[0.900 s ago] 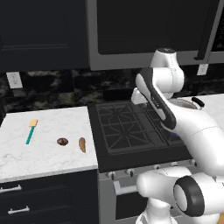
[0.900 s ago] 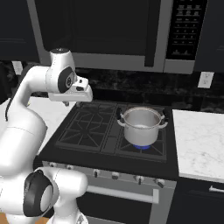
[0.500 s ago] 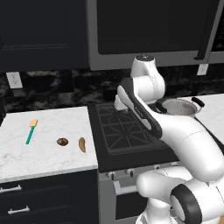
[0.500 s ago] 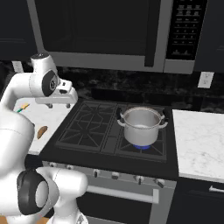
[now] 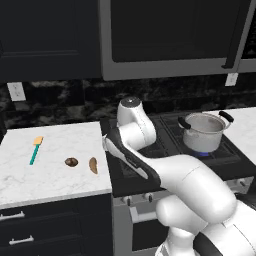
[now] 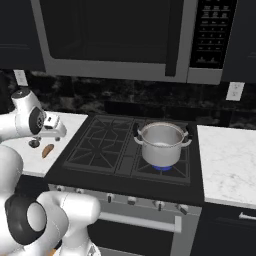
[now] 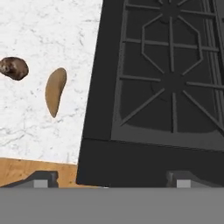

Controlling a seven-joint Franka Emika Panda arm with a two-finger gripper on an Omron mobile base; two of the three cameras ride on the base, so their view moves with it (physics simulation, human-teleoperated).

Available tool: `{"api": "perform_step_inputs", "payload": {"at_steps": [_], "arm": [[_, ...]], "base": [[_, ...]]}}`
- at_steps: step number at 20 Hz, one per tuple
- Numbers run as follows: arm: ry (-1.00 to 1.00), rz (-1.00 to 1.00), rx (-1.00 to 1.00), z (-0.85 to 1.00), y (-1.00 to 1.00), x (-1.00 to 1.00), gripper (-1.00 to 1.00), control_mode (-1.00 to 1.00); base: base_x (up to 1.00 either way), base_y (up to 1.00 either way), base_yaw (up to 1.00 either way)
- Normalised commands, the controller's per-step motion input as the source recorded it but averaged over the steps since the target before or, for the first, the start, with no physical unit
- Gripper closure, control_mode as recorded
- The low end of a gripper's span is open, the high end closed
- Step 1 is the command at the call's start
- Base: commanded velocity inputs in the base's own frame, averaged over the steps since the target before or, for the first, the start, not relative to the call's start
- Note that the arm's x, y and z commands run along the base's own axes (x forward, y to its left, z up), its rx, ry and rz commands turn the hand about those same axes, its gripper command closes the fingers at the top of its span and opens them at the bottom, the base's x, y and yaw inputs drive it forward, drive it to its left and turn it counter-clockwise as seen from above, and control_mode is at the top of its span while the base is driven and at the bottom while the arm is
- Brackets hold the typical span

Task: Put the mushroom and sweet potato in the pot. Retrieve the spatula and lightly stir the vegetables in the pot.

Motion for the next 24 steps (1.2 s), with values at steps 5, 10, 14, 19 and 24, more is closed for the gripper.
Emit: {"api": "perform_step_inputs", "payload": {"at_steps": [5,10,14,19,24], "arm": [[0.13,-0.01,-0.06,-0.27,0.45,0.23,-1.0,-1.0],[0.22,-0.04,0.01,-0.43,0.8,0.61,-1.0,-1.0],[0.21,-0.05,0.01,-0.5,0.65,0.63,-1.0,-1.0],[0.08,-0.04,0.0,-0.55,0.47,0.42,-1.0,-1.0],[0.01,-0.03,0.0,-0.36,0.2,0.21,-1.0,-1.0]], "base": [[0.0,0.0,0.0],[0.0,0.0,0.0],[0.0,0.0,0.0],[0.0,0.0,0.0],[0.0,0.0,0.0]]}}
